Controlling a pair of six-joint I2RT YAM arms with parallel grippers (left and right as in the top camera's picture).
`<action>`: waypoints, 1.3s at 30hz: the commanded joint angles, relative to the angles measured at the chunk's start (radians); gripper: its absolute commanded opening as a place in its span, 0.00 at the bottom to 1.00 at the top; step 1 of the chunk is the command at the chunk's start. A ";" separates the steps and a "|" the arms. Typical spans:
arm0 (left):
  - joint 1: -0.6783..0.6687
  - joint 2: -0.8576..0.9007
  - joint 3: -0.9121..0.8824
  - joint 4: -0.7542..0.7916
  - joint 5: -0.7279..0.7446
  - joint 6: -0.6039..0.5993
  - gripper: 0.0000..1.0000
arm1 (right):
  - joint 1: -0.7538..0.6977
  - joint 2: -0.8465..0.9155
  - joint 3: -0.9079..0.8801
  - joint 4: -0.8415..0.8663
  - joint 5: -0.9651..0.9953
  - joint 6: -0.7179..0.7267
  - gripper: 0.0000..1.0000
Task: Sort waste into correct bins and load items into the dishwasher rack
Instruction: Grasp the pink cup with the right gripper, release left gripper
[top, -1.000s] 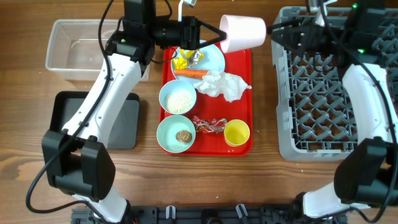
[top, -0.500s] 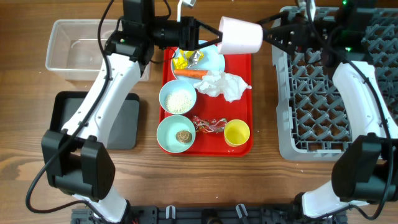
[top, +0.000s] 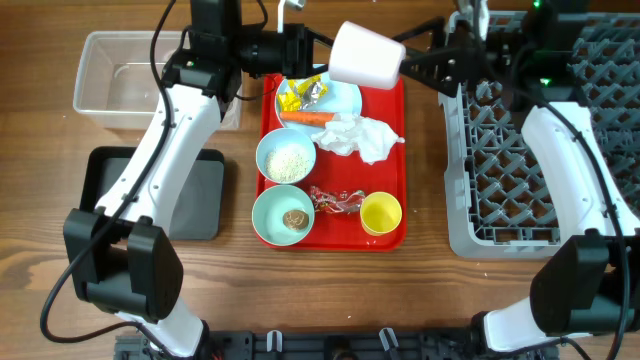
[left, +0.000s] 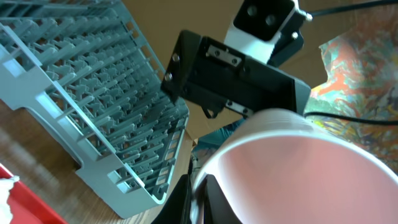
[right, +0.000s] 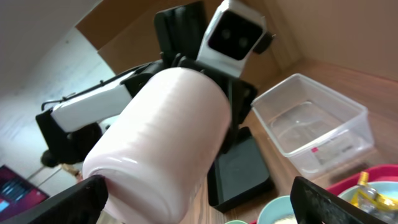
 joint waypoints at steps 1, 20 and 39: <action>-0.023 0.004 0.006 -0.007 0.004 -0.002 0.04 | 0.063 -0.018 0.003 -0.001 -0.062 -0.043 0.97; -0.022 0.004 0.006 -0.005 -0.046 -0.002 0.04 | 0.032 -0.027 0.003 -0.132 -0.062 -0.127 0.95; -0.022 0.004 0.006 0.012 -0.058 -0.002 0.04 | 0.038 -0.027 0.003 -0.316 -0.062 -0.301 0.69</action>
